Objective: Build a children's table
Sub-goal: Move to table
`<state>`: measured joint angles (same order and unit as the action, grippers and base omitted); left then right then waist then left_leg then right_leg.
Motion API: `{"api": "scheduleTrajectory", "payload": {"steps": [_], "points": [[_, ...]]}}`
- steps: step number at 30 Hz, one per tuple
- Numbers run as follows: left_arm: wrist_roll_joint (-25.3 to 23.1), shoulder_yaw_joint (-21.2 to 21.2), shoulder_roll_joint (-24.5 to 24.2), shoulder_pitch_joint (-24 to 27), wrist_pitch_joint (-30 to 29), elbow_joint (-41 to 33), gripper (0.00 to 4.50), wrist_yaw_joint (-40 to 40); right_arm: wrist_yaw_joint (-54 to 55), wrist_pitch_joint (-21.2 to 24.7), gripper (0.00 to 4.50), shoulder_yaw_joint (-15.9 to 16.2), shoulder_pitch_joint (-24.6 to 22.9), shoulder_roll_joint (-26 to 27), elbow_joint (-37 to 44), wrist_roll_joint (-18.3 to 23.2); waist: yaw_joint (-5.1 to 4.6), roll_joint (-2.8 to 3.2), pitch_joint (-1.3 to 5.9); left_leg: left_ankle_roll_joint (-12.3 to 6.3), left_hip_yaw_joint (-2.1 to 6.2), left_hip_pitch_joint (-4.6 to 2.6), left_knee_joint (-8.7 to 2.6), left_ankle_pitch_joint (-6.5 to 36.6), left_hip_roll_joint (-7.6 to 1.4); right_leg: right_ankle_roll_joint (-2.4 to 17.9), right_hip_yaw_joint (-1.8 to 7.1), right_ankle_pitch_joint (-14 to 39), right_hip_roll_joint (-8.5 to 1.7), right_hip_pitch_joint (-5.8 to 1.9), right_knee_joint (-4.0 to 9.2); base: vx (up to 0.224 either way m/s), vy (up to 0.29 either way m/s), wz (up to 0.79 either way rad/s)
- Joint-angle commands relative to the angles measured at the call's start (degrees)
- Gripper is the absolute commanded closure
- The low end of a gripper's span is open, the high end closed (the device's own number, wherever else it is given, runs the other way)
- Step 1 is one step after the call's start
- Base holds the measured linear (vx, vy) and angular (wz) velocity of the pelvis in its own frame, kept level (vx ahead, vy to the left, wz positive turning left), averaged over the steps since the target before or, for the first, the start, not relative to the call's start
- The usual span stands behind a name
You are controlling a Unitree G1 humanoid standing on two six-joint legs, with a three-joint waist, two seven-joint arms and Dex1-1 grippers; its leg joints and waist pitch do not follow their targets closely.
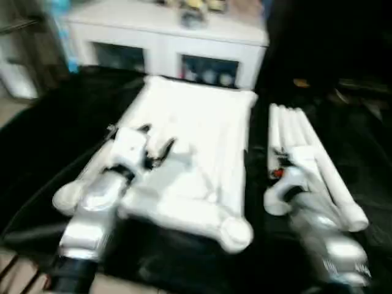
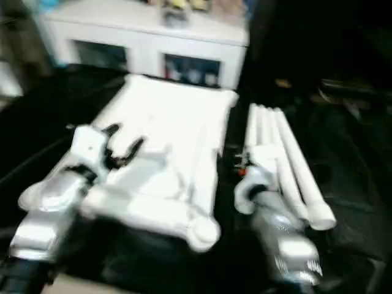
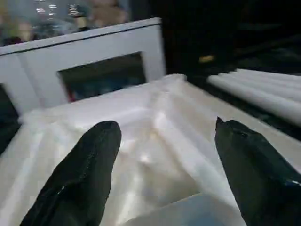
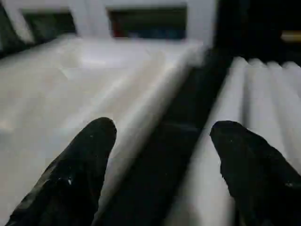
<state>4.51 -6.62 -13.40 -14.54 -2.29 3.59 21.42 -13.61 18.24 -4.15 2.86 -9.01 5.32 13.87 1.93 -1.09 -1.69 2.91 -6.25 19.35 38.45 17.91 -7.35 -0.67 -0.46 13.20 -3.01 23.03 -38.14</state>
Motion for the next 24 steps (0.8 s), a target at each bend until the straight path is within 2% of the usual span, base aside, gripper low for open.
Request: {"api": "scheduleTrajectory", "payload": {"steps": [1,2,3,4,5,6,7,8,9,10,11,12,13,14,15,16,17,18,19,20,21,22,23,24], "points": [[-1.2,0.9,-0.7,0.2,1.0,0.5,0.88,-0.8,0.3,1.1,0.84,1.2,0.1,0.6,2.7,-0.3,0.87,1.34,4.53,-4.42,0.54,2.0,-3.15,-32.6,-3.15,21.6,0.4,-52.4,-0.25,-5.46,-0.85,0.006,-0.076,0.08],[-1.4,1.0,-0.5,0.2,0.9,0.5,0.88,-1.1,0.5,2.0,0.84,1.4,-0.1,1.0,3.5,0.1,-0.77,2.59,4.98,-7.24,3.53,-2.77,-3.68,-43.0,-7.96,20.9,-1.98,-32.1,0.12,-0.94,-1.53,0.033,-0.1,0.01],[-1.0,1.3,0.0,0.3,0.4,0.7,0.88,-1.3,0.8,2.8,0.84,1.9,-0.2,1.4,4.2,0.2,-1.83,3.15,4.46,-16.01,6.72,-4.3,-5.52,-49.1,-13.36,16.9,-2.87,-9.0,-1.99,1.56,-1.3,0.033,-0.1,0.01],[-0.7,1.5,0.2,0.4,0.1,0.7,0.88,-1.3,0.8,2.9,0.84,2.1,-0.1,1.4,4.3,0.2,-1.35,2.91,4.21,-20.37,6.58,-3.96,-6.33,-46.1,-14.66,15.9,-3.17,-3.2,-2.81,1.68,-0.8,0.017,-0.126,0.01],[0.2,1.8,0.6,0.6,-0.3,0.6,0.88,-0.9,0.6,3.5,0.84,2.4,-0.1,1.5,4.6,0.7,-1.2,3.21,4.42,-22.23,2.56,-5.62,-6.46,-39.3,-17.56,17.0,-3.58,-1.1,-2.59,3.76,-0.7,-0.025,-0.169,-0.07],[0.7,2.0,0.8,0.7,-0.4,0.6,0.88,-0.7,0.3,3.9,0.84,2.5,-0.1,1.5,4.8,1.2,0.03,2.05,3.76,-22.14,-0.8,-4.24,-6.7,-28.4,-17.36,18.9,-4.19,-4.9,-2.64,3.76,-1.56,-0.038,-0.296,-0.22],[0.9,2.3,1.0,0.9,-0.6,0.4,0.88,-0.8,0.3,4.1,0.84,3.0,-0.1,1.3,5.0,1.2,0.3,-0.14,4.03,-19.81,-5.84,-4.23,-3.06,-11.2,-11.74,23.6,-2.48,-9.1,-1.15,4.22,1.22,-0.022,-0.227,-0.25],[1.4,2.6,1.1,1.2,-1.3,0.0,0.88,-0.9,0.4,4.2,0.84,3.2,0.0,1.2,5.0,1.0,0.15,-3.48,4.37,-15.86,-9.42,-0.6,5.37,6.3,0.46,24.4,1.92,-10.3,3.07,0.43,7.1,-0.018,-0.205,-0.35],[1.5,2.4,0.9,1.5,-1.7,-0.3,0.88,-0.9,0.3,4.2,0.84,3.4,0.1,1.2,5.1,0.8,1.74,-4.21,4.39,-9.86,-6.27,1.87,10.62,17.4,3.96,25.5,5.98,-2.0,-1.07,-2.44,7.21,-0.004,-0.078,-0.21],[1.0,2.1,0.6,1.9,-1.2,-0.8,0.88,-1.0,0.5,4.3,0.84,3.1,0.4,1.4,4.9,0.6,2.27,-3.98,3.24,-6.52,-5.47,3.33,10.36,15.7,4.64,19.7,7.69,1.1,0.1,-3.14,7.14,-0.041,-0.17,-0.41],[0.3,1.9,0.5,2.1,-1.1,-1.1,0.88,-1.4,0.6,4.4,0.84,2.9,0.6,1.6,4.8,0.6,2.14,-3.66,2.23,-3.49,-2.91,3.71,9.11,12.0,5.57,3.0,11.3,10.1,-1.22,-3.91,8.28,-0.085,-0.169,-0.44],[-1.8,1.6,0.2,2.4,0.1,-1.3,0.88,-2.8,0.7,4.4,0.84,2.6,1.1,1.6,4.4,0.2,1.81,-2.41,1.58,-5.24,3.04,4.06,5.68,0.2,1.06,-6.0,10.96,13.5,-9.82,-5.89,8.68,-0.085,-0.169,-0.44],[-2.3,1.6,0.2,2.4,0.5,-1.4,0.88,-3.2,0.8,4.5,0.84,2.6,1.2,1.6,4.3,0.1,1.43,-1.68,2.03,-5.64,4.32,3.68,6.49,-0.8,0.31,-6.5,11.91,16.4,-12.3,-4.97,9.85,-0.122,-0.126,-0.3],[-3.2,1.9,0.3,2.6,0.8,-1.4,0.88,-4.0,0.8,4.6,0.84,2.6,1.9,1.3,3.8,-0.1,0.6,-0.9,1.36,-6.36,5.79,3.34,6.42,-0.8,-0.64,-4.0,10.49,26.5,-13.8,-4.38,12.85,-0.15,-0.073,-0.29],[-2.8,2.4,0.5,2.6,-0.1,-1.3,0.88,-4.1,0.7,4.7,0.84,2.8,2.4,0.9,3.3,-0.2,-0.67,-0.87,0.22,-7.05,4.32,3.46,4.1,-4.5,0.77,-6.5,2.89,35.3,-9.11,-3.99,15.18,-0.15,-0.073,-0.29],[-2.1,3.2,0.9,2.5,-1.4,-1.2,0.88,-4.6,0.6,4.8,0.84,3.0,3.0,0.5,2.9,-0.3,-0.82,0.28,0.07,-7.65,3.41,1.38,2.4,-6.8,0.89,-9.3,-1.67,39.1,-5.77,-2.51,17.97,-0.163,-0.04,-0.49],[-1.8,3.9,1.1,2.4,-2.3,-1.0,0.88,-5.0,0.6,4.8,0.84,3.2,3.5,0.3,2.5,-0.3,-1.63,2.89,0.56,-13.73,10.49,3.08,-8.23,2.3,-13.0,-9.9,-6.98,25.2,-2.85,-6.4,7.52,-0.153,-0.001,-0.35],[-1.8,4.2,0.9,2.3,-3.0,-0.8,0.88,-5.1,0.5,4.8,0.84,3.3,3.9,0.1,2.3,-0.4,-2.04,2.16,1.0,-11.68,9.87,3.02,-10.45,20.0,-14.65,-2.7,-4.94,14.3,-1.17,-1.99,-5.7,-0.153,-0.001,-0.35],[-1.7,4.3,0.5,2.1,-3.9,-0.6,0.88,-5.1,0.4,4.8,0.84,3.4,4.1,0.0,2.2,-0.5,-1.17,2.46,1.13,-11.79,7.89,0.9,-9.75,23.1,-11.38,-1.2,-4.49,12.1,-0.03,1.05,-7.15,-0.078,-0.027,0.21],[-1.8,4.3,-0.1,2.0,-4.1,-0.5,0.88,-5.3,0.3,4.9,0.84,3.5,4.4,0.1,2.0,-0.7,-2.7,1.53,1.43,-13.42,5.1,0.52,-9.05,26.0,-8.09,0.9,-3.25,3.5,-1.19,0.03,-4.66,-0.05,-0.113,0.31],[-1.9,4.4,-0.2,1.9,-3.8,-0.5,0.88,-5.4,0.3,4.8,0.84,3.6,4.5,0.2,1.9,-0.9,-2.33,0.88,1.81,-9.42,3.1,1.16,-7.1,23.5,-3.42,0.0,-0.45,4.2,-4.38,-1.69,0.29,-0.11,-0.164,0.06],[-2.1,4.4,-0.3,1.9,-3.6,-0.5,0.88,-5.6,0.2,4.8,0.84,3.6,4.5,0.2,1.8,-1.0,-2.11,-1.61,3.11,-8.71,1.97,3.1,-4.44,15.6,-1.8,-2.1,2.43,3.8,-8.07,-4.24,3.31,-0.097,-0.124,-0.23],[-2.4,4.5,-0.5,1.8,-3.6,-0.5,0.88,-5.9,0.0,4.7,0.84,3.7,4.6,0.2,1.7,-1.1,0.09,-2.14,2.86,-8.17,2.19,6.01,1.11,8.3,-1.83,-6.7,5.6,9.1,-15.06,-5.86,7.58,-0.112,-0.084,-0.37],[-2.6,4.6,-0.6,1.7,-4.0,-0.5,0.88,-6.1,-0.1,4.6,0.84,3.8,4.8,0.2,1.4,-1.3,2.27,-2.38,2.67,-3.53,3.79,7.57,6.31,0.1,-2.28,-12.5,7.1,26.9,-17.61,-4.49,9.52,-0.085,-0.041,-0.24]]}}
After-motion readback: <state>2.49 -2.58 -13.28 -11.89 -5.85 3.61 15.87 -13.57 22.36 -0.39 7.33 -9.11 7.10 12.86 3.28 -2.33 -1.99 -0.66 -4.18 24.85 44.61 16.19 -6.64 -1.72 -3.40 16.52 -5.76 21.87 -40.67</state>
